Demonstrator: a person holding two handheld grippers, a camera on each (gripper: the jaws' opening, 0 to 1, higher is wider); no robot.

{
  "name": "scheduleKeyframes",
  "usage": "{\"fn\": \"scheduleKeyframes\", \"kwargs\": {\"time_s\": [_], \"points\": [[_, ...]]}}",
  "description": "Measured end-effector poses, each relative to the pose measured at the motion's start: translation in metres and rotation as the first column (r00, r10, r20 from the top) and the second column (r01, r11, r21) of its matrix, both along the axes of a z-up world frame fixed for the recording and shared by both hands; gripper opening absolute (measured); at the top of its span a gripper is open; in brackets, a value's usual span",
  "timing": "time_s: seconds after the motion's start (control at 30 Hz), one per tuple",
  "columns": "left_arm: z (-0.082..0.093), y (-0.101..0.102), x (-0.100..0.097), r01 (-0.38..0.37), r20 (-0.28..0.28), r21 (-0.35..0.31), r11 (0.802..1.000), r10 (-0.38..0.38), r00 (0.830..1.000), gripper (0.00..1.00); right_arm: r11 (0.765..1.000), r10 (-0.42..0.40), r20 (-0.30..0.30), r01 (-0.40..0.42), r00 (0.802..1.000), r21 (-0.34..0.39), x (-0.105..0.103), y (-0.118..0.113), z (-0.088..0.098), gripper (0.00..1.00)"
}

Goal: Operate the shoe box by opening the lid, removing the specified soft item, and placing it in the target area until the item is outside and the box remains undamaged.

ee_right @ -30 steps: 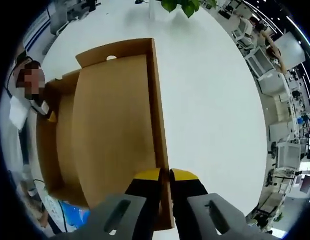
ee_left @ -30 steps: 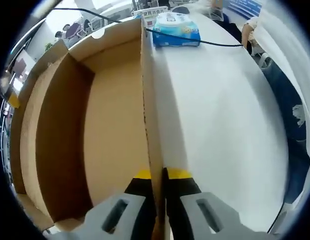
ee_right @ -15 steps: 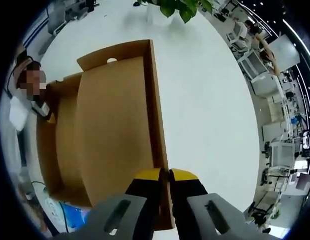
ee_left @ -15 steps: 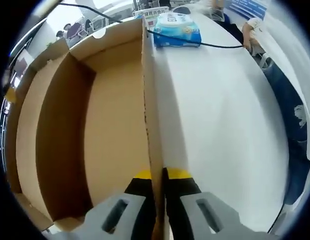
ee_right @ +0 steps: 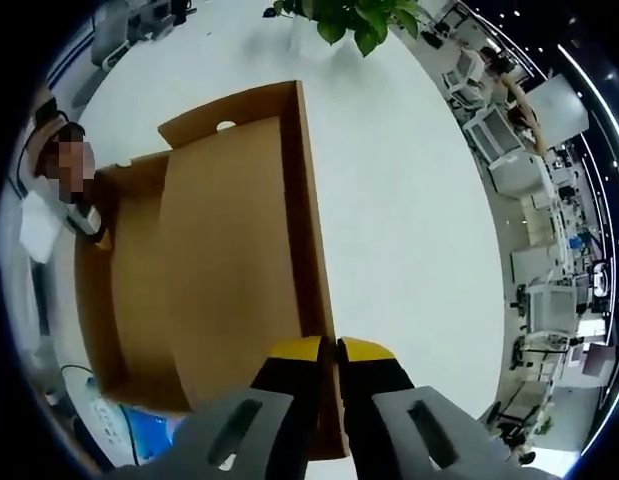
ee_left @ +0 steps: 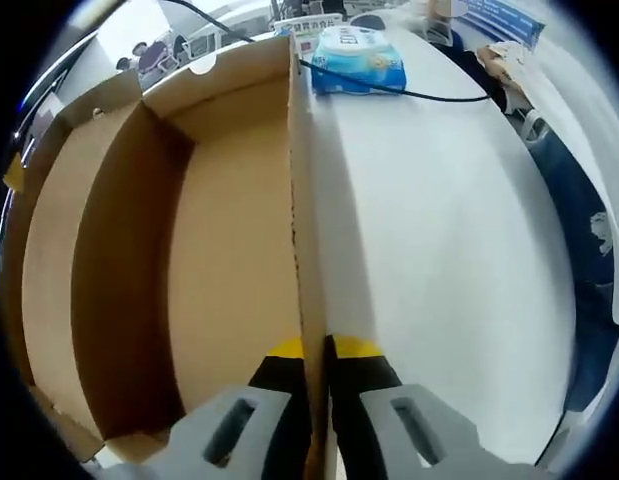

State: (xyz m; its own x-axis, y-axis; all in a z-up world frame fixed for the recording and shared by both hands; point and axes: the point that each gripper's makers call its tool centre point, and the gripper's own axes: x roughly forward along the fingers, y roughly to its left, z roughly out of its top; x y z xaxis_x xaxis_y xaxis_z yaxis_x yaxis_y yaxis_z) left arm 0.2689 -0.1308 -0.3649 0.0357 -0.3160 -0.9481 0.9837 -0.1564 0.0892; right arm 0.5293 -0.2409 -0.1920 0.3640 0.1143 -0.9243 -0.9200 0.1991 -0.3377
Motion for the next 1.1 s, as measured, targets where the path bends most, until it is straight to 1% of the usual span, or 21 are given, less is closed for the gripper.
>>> {"fn": "scheduleKeyframes", "kwargs": {"time_s": [0.03,0.07,0.2,0.33,0.4,0.73,0.87,0.93,1.1], "points": [[0.000,0.000,0.000,0.001,0.002,0.000,1.000,-0.001,1.000,0.02,1.000,0.001,0.002,-0.001,1.000,0.000,0.000,0.000,0.000,0.03],[0.000,0.000,0.000,0.001,0.002,0.000,1.000,-0.001,1.000,0.02,1.000,0.000,0.004,0.000,1.000,0.001,0.004,-0.002,-0.002,0.03],[0.000,0.000,-0.002,0.003,0.002,-0.001,1.000,-0.003,1.000,0.02,1.000,-0.001,0.011,0.001,1.000,-0.006,0.002,-0.004,0.000,0.03],[0.000,0.000,-0.003,0.005,0.006,0.000,1.000,-0.005,1.000,0.02,1.000,0.004,0.025,-0.004,1.000,-0.010,-0.006,-0.003,0.007,0.03],[0.001,0.001,-0.003,0.005,0.006,-0.001,1.000,-0.005,1.000,0.02,1.000,0.006,0.029,-0.006,1.000,-0.007,-0.003,-0.003,0.008,0.03],[0.004,0.001,-0.001,-0.002,0.011,-0.005,1.000,0.002,1.000,0.01,1.000,0.007,0.071,-0.008,0.997,0.006,-0.016,0.001,0.023,0.03],[0.005,0.001,0.000,0.000,0.016,-0.006,1.000,0.000,1.000,0.02,1.000,-0.022,0.091,0.021,0.996,0.015,-0.016,0.001,0.026,0.03],[0.005,0.001,0.001,-0.003,0.013,-0.007,1.000,0.003,1.000,0.02,1.000,-0.007,0.103,0.006,0.995,0.004,-0.012,0.001,0.025,0.03],[0.005,0.001,0.002,-0.005,0.013,-0.010,1.000,0.005,1.000,0.02,1.000,-0.008,0.114,0.009,0.993,-0.002,-0.016,0.002,0.031,0.03]]}}
